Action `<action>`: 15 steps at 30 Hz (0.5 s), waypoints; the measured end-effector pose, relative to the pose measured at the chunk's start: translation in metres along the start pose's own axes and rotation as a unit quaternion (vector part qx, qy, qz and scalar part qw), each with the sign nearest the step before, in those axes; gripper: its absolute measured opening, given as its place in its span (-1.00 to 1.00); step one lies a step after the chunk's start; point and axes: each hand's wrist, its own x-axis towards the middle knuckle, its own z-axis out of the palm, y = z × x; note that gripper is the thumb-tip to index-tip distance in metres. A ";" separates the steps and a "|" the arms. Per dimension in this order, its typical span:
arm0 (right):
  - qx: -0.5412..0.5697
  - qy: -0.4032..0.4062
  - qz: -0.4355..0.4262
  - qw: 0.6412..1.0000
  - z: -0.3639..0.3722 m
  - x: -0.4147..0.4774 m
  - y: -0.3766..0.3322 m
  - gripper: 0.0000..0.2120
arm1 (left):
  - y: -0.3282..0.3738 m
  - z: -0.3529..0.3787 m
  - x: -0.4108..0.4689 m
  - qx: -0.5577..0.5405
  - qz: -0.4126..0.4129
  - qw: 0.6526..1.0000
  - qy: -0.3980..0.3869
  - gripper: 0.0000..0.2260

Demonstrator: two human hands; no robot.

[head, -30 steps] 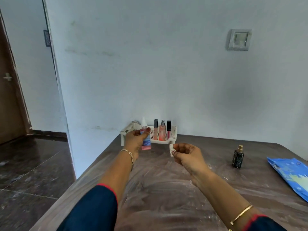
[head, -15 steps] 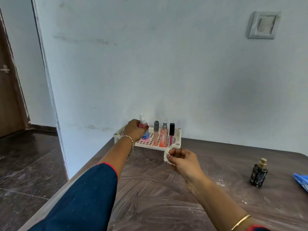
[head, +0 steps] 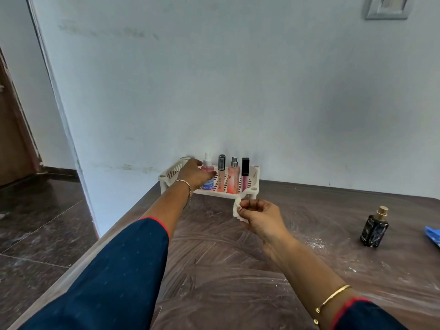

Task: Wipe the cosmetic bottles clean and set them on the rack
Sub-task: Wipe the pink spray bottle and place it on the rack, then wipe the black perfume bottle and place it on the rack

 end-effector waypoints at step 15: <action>0.002 0.035 -0.013 0.999 -0.027 -0.044 -0.026 -0.88 | 0.096 0.021 -0.080 0.123 0.178 0.971 0.099 -0.61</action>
